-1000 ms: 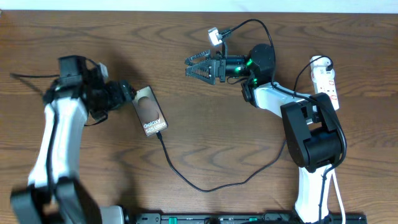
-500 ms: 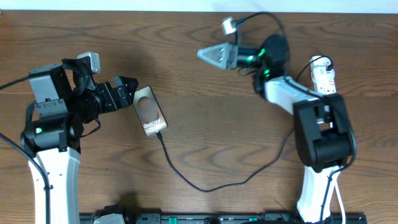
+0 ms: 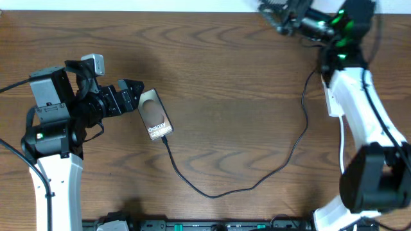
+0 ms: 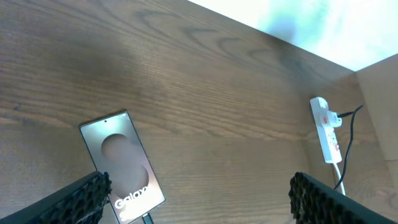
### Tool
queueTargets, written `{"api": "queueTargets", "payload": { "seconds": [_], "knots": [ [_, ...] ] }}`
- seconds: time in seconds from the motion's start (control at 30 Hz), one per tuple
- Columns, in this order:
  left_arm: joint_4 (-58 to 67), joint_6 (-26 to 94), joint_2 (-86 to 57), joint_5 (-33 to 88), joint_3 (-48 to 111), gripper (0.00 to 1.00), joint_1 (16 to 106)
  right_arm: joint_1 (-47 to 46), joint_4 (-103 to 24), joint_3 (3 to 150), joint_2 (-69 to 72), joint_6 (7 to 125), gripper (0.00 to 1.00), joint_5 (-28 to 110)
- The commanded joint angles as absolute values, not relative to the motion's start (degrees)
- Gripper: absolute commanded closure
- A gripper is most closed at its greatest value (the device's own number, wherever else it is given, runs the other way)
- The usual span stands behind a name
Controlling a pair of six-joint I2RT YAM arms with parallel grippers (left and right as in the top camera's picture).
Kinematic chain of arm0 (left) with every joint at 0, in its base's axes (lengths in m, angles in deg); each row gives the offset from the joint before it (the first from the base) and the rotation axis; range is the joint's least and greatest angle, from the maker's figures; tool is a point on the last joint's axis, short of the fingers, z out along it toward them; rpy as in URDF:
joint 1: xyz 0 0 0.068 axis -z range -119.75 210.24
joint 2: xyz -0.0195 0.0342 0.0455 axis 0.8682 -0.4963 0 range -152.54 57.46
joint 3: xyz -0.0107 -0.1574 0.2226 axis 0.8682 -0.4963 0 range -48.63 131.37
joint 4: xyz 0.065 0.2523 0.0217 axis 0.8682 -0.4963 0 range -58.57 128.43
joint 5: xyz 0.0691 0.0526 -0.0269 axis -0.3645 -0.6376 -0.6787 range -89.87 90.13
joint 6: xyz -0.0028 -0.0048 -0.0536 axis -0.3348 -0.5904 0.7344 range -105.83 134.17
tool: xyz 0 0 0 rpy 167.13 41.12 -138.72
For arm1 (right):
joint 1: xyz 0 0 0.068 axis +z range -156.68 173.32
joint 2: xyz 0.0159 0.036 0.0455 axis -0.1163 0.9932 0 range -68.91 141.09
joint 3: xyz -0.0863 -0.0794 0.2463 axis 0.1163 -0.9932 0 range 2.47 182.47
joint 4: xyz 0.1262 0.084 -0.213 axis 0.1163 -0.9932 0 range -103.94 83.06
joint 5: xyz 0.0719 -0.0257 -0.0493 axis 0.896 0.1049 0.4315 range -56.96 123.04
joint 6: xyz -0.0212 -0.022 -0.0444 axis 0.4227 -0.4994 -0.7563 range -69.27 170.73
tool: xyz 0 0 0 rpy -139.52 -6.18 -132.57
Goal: Plug charger to phone and switch on socket
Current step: 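Move the right gripper over to the white power strip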
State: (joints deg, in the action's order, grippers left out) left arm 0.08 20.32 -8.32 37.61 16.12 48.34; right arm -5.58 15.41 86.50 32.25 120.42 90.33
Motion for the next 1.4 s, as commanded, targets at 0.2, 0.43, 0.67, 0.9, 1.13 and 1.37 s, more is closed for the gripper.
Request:
{"api": "queueTargets", "payload": {
  "seconds": [0.2, 0.43, 0.67, 0.9, 1.13, 1.37],
  "knots": [
    [0.4, 20.2, -8.1, 38.5, 16.5, 0.06, 48.2, -3.8, -9.9, 87.2, 25.1, 84.7, 0.01, 49.8],
    [0.8, 20.2, -8.2, 38.5, 16.5, 0.06, 48.2, -8.8, -28.5, 87.2, 23.9, 72.0, 0.01, 30.1],
    [1.0, 20.1, -10.1, 38.5, 16.5, 0.06, 48.2, -19.5, -37.9, 87.2, 23.6, 70.8, 0.01, 27.0],
    [1.0, 20.1, -13.5, 38.5, 16.5, 0.06, 48.2, -30.3, -43.3, 87.2, 24.1, 63.0, 0.12, 33.7],
    [1.7, 20.2, -14.7, 38.5, 16.5, 0.06, 48.2, -37.7, -44.9, 87.0, 29.7, 50.3, 0.10, 56.5],
    [1.6, 20.1, -14.7, 38.5, 16.5, 0.06, 48.2, -38.9, -45.1, 87.0, 40.3, 42.3, 0.03, 72.3]
  ]
}}
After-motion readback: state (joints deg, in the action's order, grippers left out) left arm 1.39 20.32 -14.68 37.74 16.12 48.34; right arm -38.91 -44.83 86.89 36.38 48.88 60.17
